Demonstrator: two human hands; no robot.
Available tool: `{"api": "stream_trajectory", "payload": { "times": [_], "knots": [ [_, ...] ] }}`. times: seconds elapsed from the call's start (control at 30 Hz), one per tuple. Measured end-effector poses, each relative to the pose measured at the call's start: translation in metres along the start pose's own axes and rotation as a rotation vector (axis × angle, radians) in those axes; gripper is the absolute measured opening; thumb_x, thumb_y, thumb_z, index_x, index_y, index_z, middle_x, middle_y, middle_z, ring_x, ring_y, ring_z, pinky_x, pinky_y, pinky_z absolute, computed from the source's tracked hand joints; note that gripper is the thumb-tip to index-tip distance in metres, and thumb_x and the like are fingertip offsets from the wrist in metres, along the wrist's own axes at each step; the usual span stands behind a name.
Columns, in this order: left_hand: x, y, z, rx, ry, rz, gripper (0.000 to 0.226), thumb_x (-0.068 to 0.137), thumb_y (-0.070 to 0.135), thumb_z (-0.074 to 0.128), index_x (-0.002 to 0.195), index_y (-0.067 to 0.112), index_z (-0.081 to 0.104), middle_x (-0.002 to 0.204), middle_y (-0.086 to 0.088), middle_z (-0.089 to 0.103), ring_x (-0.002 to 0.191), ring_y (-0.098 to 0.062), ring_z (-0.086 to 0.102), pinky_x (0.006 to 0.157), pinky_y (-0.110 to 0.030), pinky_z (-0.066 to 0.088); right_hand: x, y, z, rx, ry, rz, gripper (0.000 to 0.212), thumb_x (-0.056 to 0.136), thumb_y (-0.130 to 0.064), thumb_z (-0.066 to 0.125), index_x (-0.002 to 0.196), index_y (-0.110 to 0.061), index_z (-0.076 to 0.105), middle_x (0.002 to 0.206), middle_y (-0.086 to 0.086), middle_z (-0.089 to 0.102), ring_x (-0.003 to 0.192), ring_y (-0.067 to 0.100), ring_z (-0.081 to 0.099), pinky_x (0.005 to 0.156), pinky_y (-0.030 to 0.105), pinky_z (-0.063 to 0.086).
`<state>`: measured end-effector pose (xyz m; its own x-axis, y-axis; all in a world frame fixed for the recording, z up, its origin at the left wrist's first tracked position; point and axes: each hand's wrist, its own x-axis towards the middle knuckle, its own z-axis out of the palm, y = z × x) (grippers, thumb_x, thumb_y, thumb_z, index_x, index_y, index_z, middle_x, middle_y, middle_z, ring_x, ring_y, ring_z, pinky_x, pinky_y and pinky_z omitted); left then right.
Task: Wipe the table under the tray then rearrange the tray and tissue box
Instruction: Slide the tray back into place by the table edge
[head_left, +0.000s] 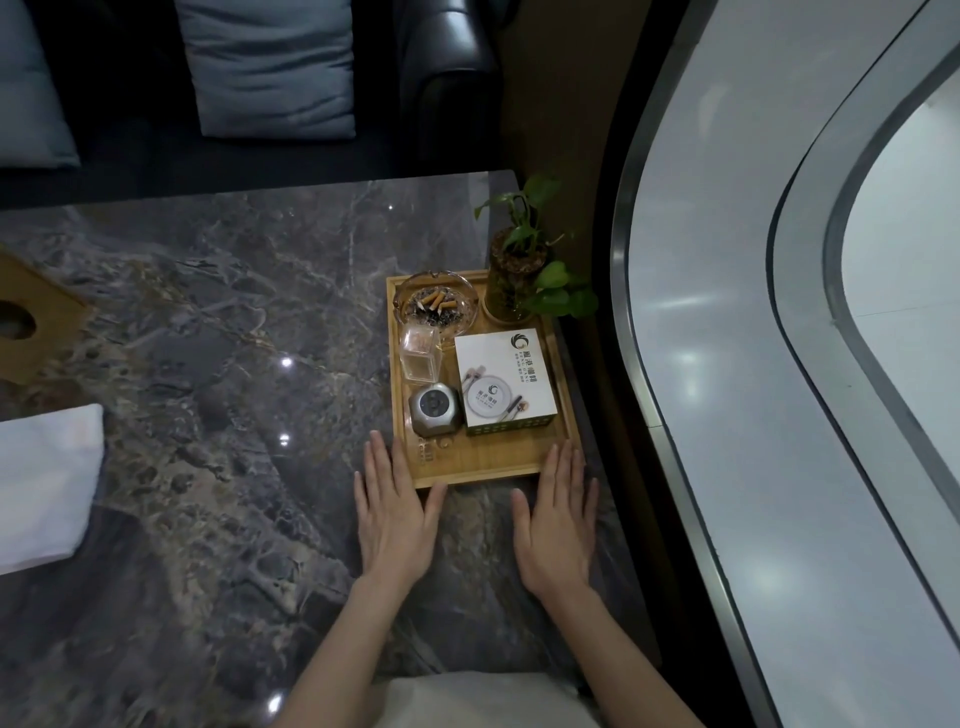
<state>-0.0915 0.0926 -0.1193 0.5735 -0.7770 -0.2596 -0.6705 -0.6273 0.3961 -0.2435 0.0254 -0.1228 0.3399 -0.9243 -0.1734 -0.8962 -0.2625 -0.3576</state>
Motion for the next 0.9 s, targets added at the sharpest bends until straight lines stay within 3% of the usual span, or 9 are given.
{"api": "stream_trajectory", "payload": {
  "times": [0.43, 0.67, 0.8, 0.9],
  "knots": [
    [0.030, 0.008, -0.002, 0.011, -0.028, 0.064, 0.088, 0.068, 0.075, -0.015, 0.136, 0.020, -0.024, 0.148, 0.004, -0.025, 0.139, -0.009, -0.023, 0.114, -0.038, -0.014, 0.027, 0.003, -0.003, -0.009, 0.008, 0.020, 0.078, 0.080, -0.061, -0.015, 0.141, -0.012, -0.015, 0.151, 0.001, -0.017, 0.141, 0.014, -0.015, 0.112, 0.033, -0.016],
    [0.040, 0.019, -0.001, -0.004, -0.024, 0.055, 0.087, 0.068, 0.075, -0.015, 0.136, 0.021, -0.024, 0.147, 0.005, -0.025, 0.138, -0.009, -0.022, 0.114, -0.039, -0.014, 0.042, 0.006, -0.006, -0.037, 0.016, 0.014, 0.079, 0.079, -0.062, -0.017, 0.141, -0.012, -0.016, 0.150, 0.001, -0.019, 0.140, 0.013, -0.018, 0.108, 0.027, -0.024],
    [0.046, 0.025, -0.001, -0.019, -0.025, 0.054, 0.086, 0.069, 0.075, -0.013, 0.135, 0.021, -0.025, 0.147, 0.005, -0.025, 0.138, -0.009, -0.023, 0.114, -0.039, -0.014, 0.051, 0.008, -0.009, -0.027, 0.015, 0.017, 0.072, 0.086, -0.057, 0.002, 0.140, -0.014, -0.018, 0.150, 0.001, -0.021, 0.140, 0.012, -0.019, 0.109, 0.026, -0.024],
    [0.049, 0.027, -0.001, -0.016, -0.030, 0.050, 0.083, 0.072, 0.072, -0.008, 0.134, 0.021, -0.026, 0.146, 0.005, -0.027, 0.138, -0.009, -0.023, 0.114, -0.039, -0.015, 0.055, 0.008, -0.012, -0.023, 0.012, 0.018, 0.071, 0.085, -0.054, 0.005, 0.140, -0.015, -0.018, 0.150, 0.001, -0.021, 0.139, 0.012, -0.018, 0.110, 0.028, -0.020]
  ]
}}
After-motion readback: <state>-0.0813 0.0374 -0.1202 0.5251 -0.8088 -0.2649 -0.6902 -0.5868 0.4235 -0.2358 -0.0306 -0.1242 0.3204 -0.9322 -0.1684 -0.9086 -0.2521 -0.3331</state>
